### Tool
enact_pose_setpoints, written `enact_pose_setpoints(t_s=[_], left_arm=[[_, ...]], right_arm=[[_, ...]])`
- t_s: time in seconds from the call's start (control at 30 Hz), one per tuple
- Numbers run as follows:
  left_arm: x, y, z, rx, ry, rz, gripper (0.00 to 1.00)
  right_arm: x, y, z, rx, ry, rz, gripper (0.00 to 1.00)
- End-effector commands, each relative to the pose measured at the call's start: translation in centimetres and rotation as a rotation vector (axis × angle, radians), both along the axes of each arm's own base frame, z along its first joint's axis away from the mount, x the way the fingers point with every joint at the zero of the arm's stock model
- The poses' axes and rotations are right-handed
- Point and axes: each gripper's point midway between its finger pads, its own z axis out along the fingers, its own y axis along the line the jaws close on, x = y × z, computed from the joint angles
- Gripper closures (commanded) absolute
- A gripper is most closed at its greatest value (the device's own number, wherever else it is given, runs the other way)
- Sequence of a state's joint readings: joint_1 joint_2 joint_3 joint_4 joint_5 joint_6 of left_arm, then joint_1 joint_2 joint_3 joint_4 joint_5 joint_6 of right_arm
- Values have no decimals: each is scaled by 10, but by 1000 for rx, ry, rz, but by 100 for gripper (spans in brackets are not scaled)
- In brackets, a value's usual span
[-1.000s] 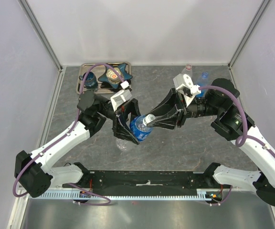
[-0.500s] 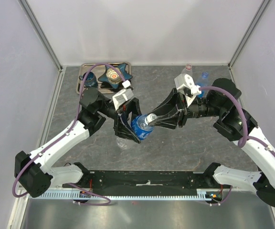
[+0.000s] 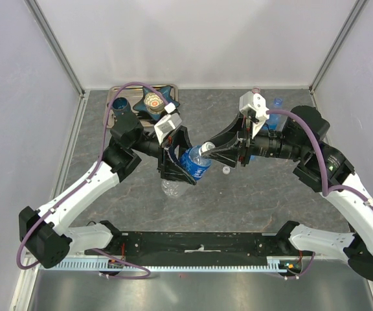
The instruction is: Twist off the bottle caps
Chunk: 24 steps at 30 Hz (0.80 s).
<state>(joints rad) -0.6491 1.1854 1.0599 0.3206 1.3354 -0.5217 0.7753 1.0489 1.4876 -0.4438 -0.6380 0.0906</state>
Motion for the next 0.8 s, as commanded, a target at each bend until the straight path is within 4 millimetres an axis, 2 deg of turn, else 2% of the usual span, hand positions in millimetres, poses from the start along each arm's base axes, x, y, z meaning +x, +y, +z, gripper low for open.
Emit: enact_pose_setpoints(t_s=[0.0,0.03,0.13,0.4,0.5,0.6,0.7,0.77], left_arm=[[8,-3,17,-46,-65,42,76],[8,-3,17,-47,-68,44,75],[7,-3,14,-43,-64,41,75],[7,-3,14,-46,-70,41,74],[7,-3,13,-46,-69,46,74],[9,-4,11,-42,-63,54,74],[11,-5,9,-40,-61,58,74],[11,-5,10,-43,-63,61,74]], right_arm=[[7,-2,3,-6,9,-53,56],[8,-2,2,-7,10,-57,52],[10,-1,1,-10,16,-65,47],[13,0,2,-9,20,-76,42],[14,0,3,-5,22,-80,36],[13,-1,11,15,23,-86,23],[15,-2,17,29,35,-103,4],[18,-3,21,39,45,-130,2]])
